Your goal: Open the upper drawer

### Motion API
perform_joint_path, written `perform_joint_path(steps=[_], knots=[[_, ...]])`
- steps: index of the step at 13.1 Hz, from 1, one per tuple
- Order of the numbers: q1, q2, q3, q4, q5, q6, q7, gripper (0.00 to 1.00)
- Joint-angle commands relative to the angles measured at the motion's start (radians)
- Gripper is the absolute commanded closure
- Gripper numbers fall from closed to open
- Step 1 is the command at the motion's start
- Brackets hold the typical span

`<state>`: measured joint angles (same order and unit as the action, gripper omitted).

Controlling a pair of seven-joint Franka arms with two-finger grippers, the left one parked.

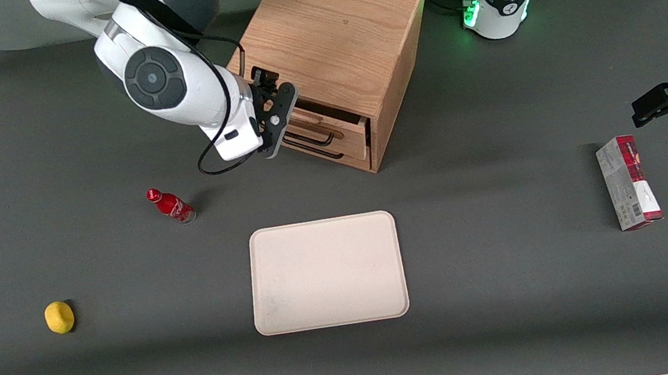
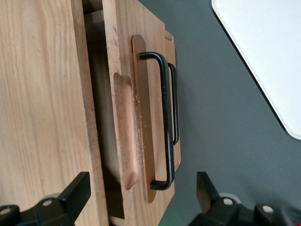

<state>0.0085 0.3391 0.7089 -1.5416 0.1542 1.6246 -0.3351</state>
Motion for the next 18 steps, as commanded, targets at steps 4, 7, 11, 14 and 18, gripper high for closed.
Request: perform_joint_path(steps=[4, 7, 11, 14, 18], knots=[[0.010, 0.096, 0.007, 0.012, -0.094, 0.079, -0.048, 0.00], [0.015, 0.119, 0.007, -0.009, -0.104, 0.136, -0.048, 0.00], [0.028, 0.138, 0.007, -0.023, -0.137, 0.161, -0.048, 0.00], [0.034, 0.166, 0.007, -0.038, -0.177, 0.187, -0.048, 0.00], [0.033, 0.190, 0.007, -0.045, -0.215, 0.227, -0.048, 0.00]])
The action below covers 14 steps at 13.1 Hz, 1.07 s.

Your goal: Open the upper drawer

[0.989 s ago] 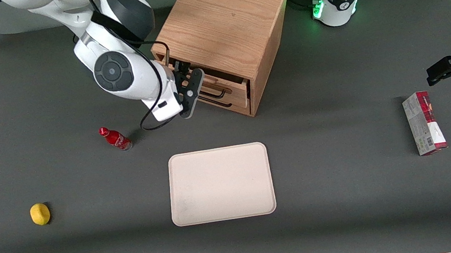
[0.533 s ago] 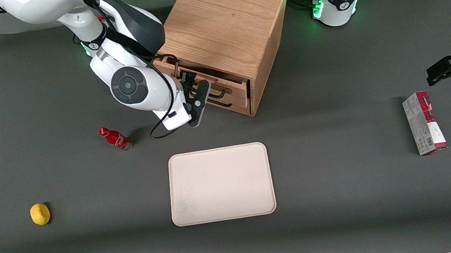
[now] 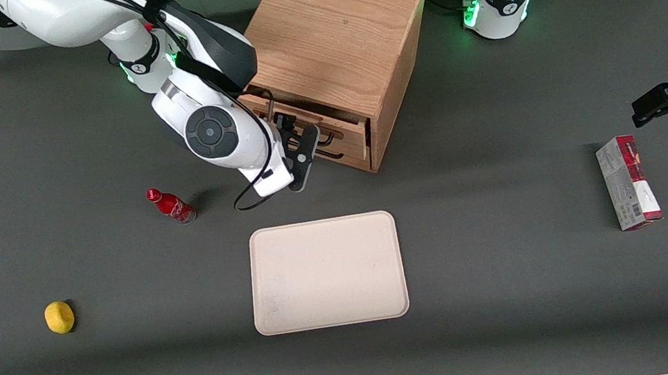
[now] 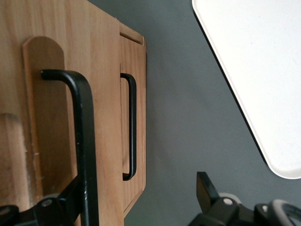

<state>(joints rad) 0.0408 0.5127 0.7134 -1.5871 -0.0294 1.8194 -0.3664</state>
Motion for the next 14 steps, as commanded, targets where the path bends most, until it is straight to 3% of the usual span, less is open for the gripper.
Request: perform_joint_path(steps=[1, 5, 14], knots=[[-0.001, 0.018, 0.003, 0.002, -0.038, 0.037, -0.017, 0.00], [-0.015, 0.036, -0.020, 0.056, -0.063, 0.035, -0.091, 0.00], [-0.013, 0.075, -0.193, 0.190, -0.064, 0.027, -0.135, 0.00]])
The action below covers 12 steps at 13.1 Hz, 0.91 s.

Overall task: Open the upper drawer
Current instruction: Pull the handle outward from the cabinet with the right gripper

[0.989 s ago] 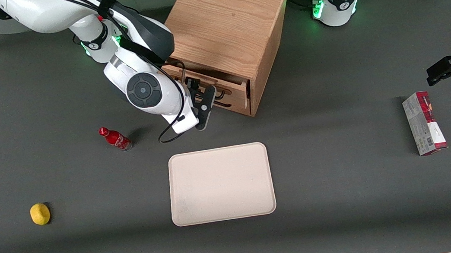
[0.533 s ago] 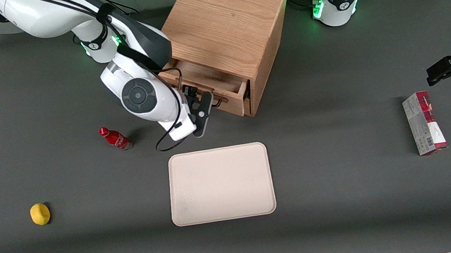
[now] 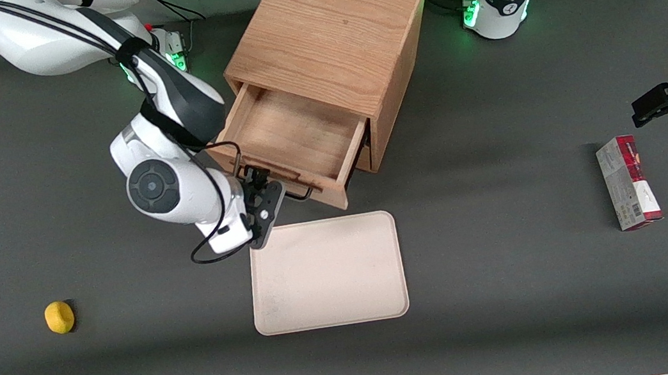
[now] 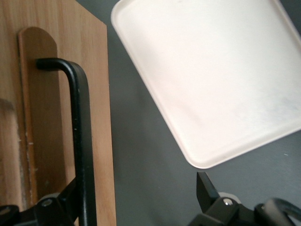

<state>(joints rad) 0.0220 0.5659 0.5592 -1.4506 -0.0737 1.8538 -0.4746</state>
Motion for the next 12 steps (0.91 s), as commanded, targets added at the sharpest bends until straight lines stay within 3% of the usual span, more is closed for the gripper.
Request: perform_joint_path(steps=[1, 8, 12], knots=[[0.006, 0.032, -0.059, 0.070, -0.018, -0.007, -0.027, 0.00], [0.006, 0.039, -0.111, 0.156, -0.058, -0.015, -0.016, 0.00], [-0.016, 0.000, -0.125, 0.220, -0.046, -0.021, -0.018, 0.00]])
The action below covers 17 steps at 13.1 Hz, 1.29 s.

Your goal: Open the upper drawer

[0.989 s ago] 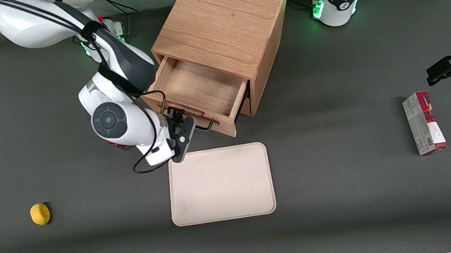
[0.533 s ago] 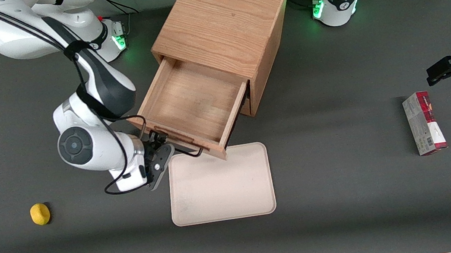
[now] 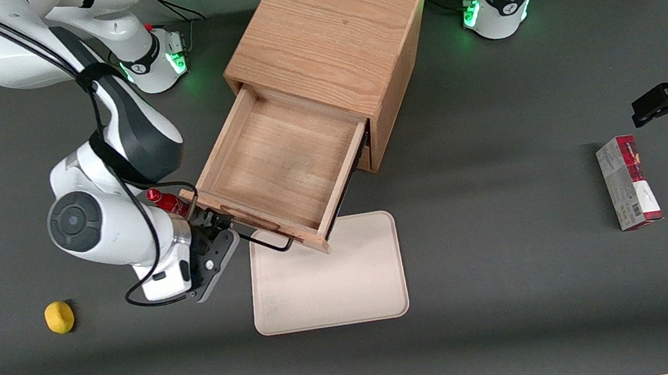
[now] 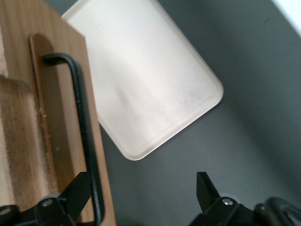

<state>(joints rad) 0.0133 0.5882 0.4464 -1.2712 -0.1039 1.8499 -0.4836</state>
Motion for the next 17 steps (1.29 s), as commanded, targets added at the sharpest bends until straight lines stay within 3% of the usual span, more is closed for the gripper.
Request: perform_joint_path(steps=[1, 3, 6, 8, 13, 17], knots=[[-0.010, -0.034, -0.040, 0.053, -0.004, -0.027, 0.000, 0.00], [-0.009, -0.112, -0.144, 0.050, 0.106, -0.150, 0.128, 0.00], [-0.004, -0.258, -0.219, -0.048, 0.115, -0.291, 0.423, 0.00], [-0.004, -0.377, -0.271, -0.191, 0.115, -0.287, 0.500, 0.00], [-0.004, -0.749, -0.385, -0.597, 0.119, -0.183, 0.510, 0.00], [-0.006, -0.797, -0.420, -0.607, 0.116, -0.227, 0.496, 0.00]])
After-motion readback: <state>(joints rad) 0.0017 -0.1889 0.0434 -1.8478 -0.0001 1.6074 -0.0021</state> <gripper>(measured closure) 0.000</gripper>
